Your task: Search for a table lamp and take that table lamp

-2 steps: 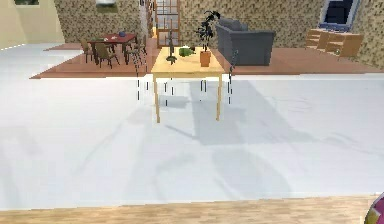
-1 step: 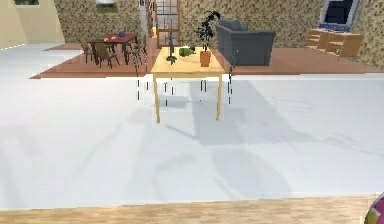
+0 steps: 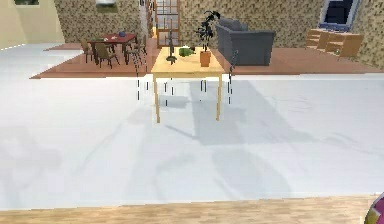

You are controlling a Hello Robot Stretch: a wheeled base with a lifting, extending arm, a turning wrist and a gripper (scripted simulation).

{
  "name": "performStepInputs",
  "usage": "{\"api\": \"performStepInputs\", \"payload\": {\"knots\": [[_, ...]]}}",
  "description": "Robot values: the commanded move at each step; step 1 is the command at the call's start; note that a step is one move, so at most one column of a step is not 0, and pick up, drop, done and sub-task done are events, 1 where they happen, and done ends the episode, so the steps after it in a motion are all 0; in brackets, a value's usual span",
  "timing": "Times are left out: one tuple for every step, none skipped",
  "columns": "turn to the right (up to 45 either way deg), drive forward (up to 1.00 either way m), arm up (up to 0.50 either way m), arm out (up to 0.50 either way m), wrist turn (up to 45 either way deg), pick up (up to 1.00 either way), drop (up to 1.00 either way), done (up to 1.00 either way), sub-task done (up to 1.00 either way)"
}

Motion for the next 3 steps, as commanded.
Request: {"api": "performStepInputs", "payload": {"knots": [[0.0,0.0,0.0,0.24,0.0,0.0,0.0,0.0,0.0],[0.0,0.0,0.0,0.0,45.0,0.0,0.0,0.0,0.0],[0.0,0.0,0.0,0.0,45.0,0.0,0.0,0.0,0.0]]}}
